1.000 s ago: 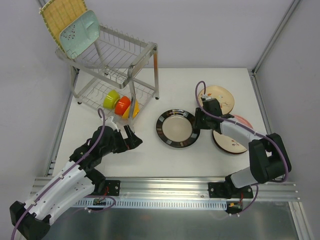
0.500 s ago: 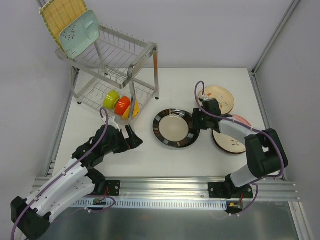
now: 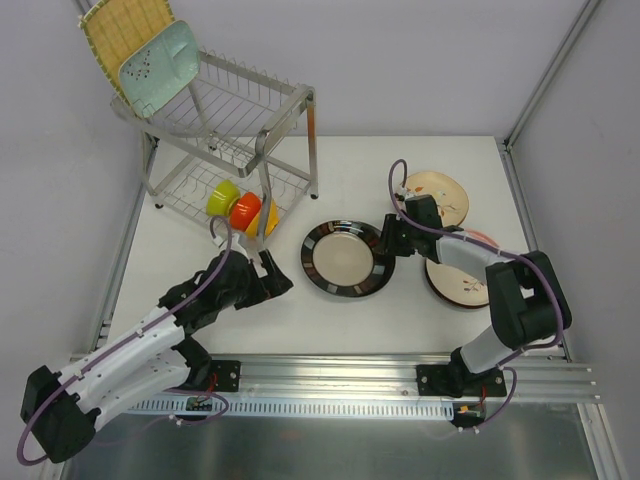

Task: Load the plates into the dish rack
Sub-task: Grab a plate with the left arm

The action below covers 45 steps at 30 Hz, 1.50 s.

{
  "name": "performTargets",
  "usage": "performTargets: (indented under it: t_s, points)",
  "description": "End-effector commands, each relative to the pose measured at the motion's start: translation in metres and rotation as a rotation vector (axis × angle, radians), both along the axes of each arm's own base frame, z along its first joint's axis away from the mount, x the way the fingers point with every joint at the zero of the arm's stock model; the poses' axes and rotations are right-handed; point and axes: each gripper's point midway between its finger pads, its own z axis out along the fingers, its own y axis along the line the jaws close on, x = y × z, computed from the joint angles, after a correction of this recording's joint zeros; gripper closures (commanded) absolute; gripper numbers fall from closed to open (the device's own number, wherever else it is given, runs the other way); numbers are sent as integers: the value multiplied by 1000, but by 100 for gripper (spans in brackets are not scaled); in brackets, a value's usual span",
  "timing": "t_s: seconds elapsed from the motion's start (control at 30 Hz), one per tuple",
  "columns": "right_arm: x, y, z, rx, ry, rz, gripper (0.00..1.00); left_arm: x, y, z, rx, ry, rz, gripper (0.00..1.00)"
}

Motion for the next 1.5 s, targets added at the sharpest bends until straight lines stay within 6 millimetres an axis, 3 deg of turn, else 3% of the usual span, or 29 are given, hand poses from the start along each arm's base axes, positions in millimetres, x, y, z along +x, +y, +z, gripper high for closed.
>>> performTargets:
  t_s: [0.0,0.3,0.63,1.03,1.47]
  points:
    - [-39,3,-29,1,173,70,65,16,-13,20,-55,-55,74,1]
    - [-42,5,-33,30,192,75,76,29,-40,17,-38,-99,169,1]
    - [-45,9,-36,51,203,87,93,56,-54,2,-16,-115,246,9]
    - [-46,10,-39,50,219,94,94,73,-72,-19,11,-103,253,22]
    - [-47,8,-41,48,228,91,94,89,-74,-35,-17,-62,266,37]
